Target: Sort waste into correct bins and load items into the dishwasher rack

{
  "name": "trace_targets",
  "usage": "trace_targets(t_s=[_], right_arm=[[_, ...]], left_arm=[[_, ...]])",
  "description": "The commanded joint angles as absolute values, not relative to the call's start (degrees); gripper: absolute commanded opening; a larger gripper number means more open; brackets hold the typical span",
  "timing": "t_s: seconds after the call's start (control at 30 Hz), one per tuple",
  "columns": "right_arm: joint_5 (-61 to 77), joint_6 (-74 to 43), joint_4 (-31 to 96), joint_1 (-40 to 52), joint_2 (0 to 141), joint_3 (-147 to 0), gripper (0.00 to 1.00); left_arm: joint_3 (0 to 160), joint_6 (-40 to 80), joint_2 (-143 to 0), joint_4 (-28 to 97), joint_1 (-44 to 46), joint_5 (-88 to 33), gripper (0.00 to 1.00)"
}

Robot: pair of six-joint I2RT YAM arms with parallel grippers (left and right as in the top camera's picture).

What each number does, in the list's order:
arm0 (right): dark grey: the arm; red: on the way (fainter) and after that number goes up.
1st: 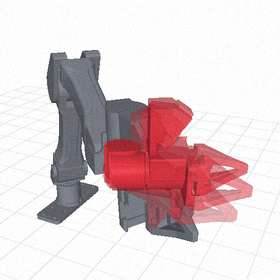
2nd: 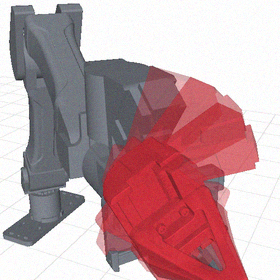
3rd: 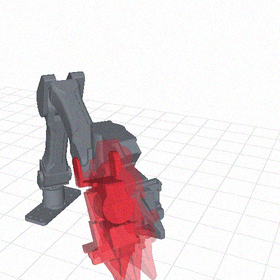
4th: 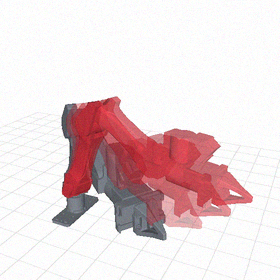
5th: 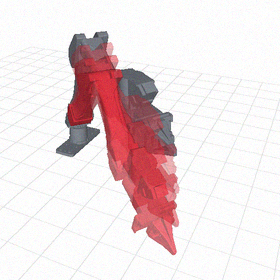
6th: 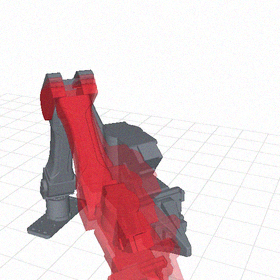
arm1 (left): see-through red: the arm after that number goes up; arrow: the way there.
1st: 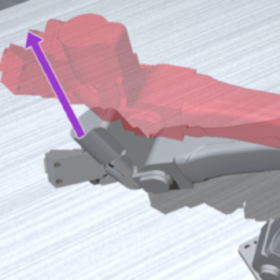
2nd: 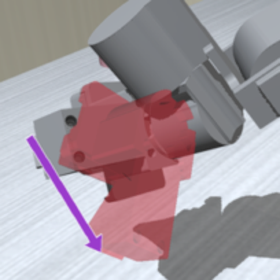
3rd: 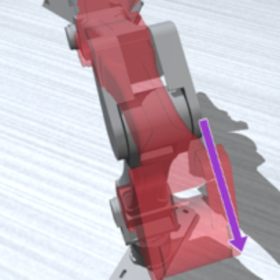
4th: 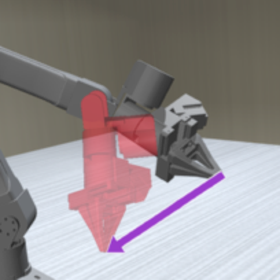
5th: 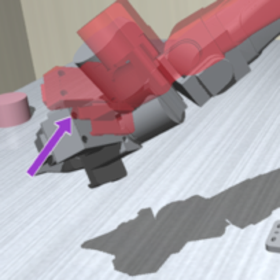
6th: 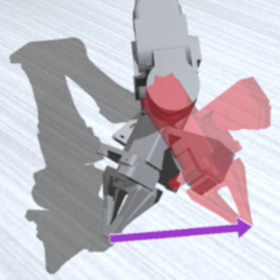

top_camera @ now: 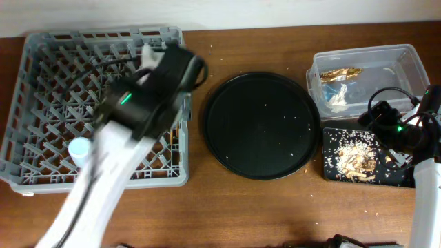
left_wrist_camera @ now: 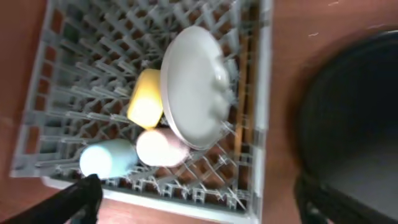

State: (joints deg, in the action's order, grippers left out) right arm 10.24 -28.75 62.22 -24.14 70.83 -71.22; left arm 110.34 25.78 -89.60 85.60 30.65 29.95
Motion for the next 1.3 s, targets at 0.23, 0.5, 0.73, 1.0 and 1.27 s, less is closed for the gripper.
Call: trace_targets(t_s=[0.23, 0.5, 0.73, 1.0, 1.27], right_arm=[[10.52, -29.23, 62.22, -24.47, 70.78, -71.90, 0.98], [10.52, -29.21, 62.22, -24.47, 70.78, -71.90, 0.98], [10.52, -29.23, 62.22, -24.47, 70.78, -71.90, 0.99], [10.52, -29.21, 62.22, -24.47, 70.78, -71.90, 0.99], [10.52, -29.21, 62.22, -24.47, 70.78, -71.90, 0.98]], left_arm=[[106.67, 32.21, -69.47, 96.57, 33.61, 24.82, 0.99], [74.67, 31.09, -48.49, 67.59, 26.04, 28.62, 0.99], [44.23, 8.88, -29.91, 31.46, 10.66, 12.56, 0.99], [16.03, 8.62, -10.28, 9.78, 5.39, 8.78, 0.99], [0.47, 7.51, -0.27, 0.10, 4.80, 9.02, 0.99]])
